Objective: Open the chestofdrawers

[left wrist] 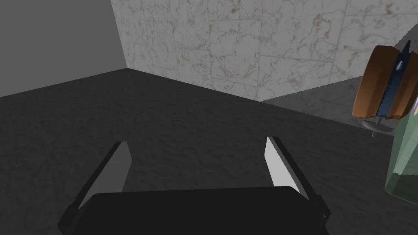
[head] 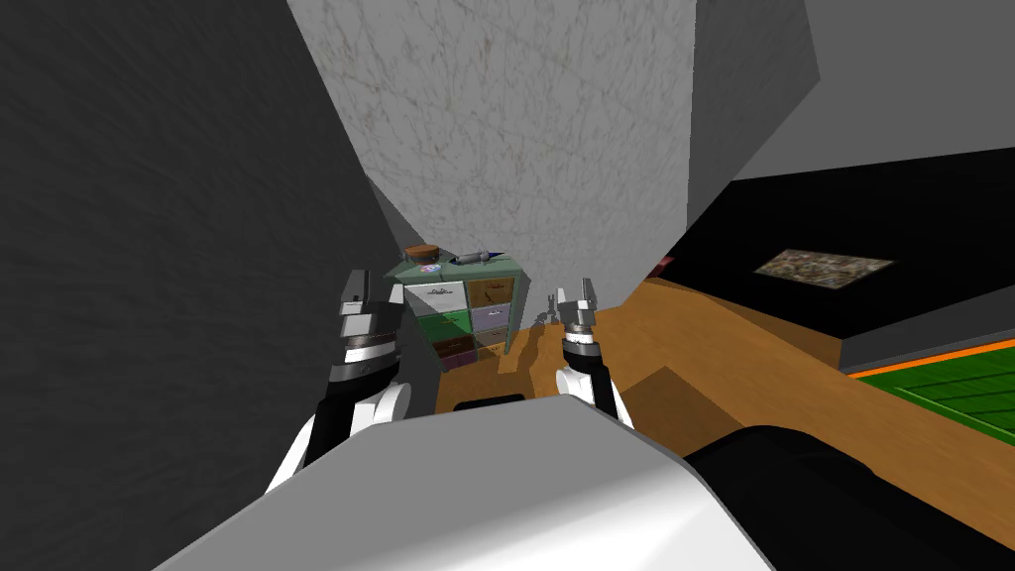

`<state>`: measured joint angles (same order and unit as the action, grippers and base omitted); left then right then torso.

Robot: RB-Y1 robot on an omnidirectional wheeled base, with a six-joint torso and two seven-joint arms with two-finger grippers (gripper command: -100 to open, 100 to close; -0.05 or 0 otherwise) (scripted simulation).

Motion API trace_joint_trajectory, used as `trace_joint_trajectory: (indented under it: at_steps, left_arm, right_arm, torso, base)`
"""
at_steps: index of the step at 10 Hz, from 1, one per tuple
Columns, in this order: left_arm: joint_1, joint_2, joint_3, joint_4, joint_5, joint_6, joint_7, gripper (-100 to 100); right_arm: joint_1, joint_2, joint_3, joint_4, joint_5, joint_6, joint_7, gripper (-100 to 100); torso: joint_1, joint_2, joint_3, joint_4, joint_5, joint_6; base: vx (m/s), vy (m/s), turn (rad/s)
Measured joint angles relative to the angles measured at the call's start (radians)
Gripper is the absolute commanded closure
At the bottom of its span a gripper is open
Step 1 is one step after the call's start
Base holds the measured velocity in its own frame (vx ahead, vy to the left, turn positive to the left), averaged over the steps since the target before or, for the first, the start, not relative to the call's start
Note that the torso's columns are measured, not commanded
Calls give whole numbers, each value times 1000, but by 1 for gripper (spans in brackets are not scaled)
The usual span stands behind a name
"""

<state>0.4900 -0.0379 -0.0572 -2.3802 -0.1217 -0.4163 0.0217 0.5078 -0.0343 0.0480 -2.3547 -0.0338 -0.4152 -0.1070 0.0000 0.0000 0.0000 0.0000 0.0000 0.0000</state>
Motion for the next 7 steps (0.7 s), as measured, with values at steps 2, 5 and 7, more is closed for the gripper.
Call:
trace_joint_trajectory:
  at_steps: [2,5,7]
  left_arm:
    - [0,0,0,0,0,0,0,0]
    - [0,0,0,0,0,0,0,0]
    - [0,0,0,0,0,0,0,0]
  right_arm:
    - [0,0,0,0,0,0,0,0]
    - [0,0,0,0,0,0,0,0]
    - [0,0,0,0,0,0,0,0]
  torso:
    - [0,104,-209,105,0,0]
    - [0,322,-644,322,0,0]
    - [0,470,-939,470,0,0]
  base:
    - [0,0,0]
    - [0,0,0]
    - [0,0,0]
